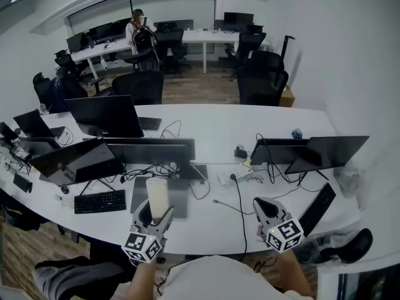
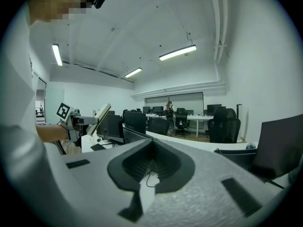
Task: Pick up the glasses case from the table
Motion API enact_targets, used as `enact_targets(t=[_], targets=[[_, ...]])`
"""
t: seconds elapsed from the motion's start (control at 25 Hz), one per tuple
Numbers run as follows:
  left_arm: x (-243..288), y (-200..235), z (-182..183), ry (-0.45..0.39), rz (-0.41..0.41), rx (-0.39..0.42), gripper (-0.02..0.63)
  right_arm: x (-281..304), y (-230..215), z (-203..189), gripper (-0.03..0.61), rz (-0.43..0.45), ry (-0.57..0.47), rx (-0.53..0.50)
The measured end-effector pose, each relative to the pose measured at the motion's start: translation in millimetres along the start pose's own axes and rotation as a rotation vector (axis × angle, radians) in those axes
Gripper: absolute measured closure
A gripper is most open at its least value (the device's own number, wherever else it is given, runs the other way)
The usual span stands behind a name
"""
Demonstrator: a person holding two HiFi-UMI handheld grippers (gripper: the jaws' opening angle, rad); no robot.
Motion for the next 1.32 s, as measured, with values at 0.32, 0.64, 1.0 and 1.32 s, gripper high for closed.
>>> enact_targets(t=[0.32,0.64,1.0,1.32], targets=[[-1.1,8.5,8.0,-0.031,0.03,0.001,0.307,2.3,-7.4,0.9,0.58,0.006,0.008,-0.022],[-0.8,4.9,6.7,-0.034,0.034,0.001,0.307,0.8,-9.9,3.8,0.58,0.012,0.003,-0.033],[-1.6,0.0,6.3,-0.036,0.037,-0.001,0.307,-2.9,-12.4,3.3,0.581,0.017,-0.001,-0.025],[-4.1,-3.4,9.5,-0.028,0.046,-0.01,0.307,-4.9,-10.8,2.5,0.58,0.021,-0.004,-0.025]])
Point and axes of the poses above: the fingertips, and each gripper's own axes: x forward along the fingers, y to its left, z out of its top, the point moved 1 cm from there along -x, backward along the fingers, and after that the axes turned 1 degree about z, right-handed, at the moved point
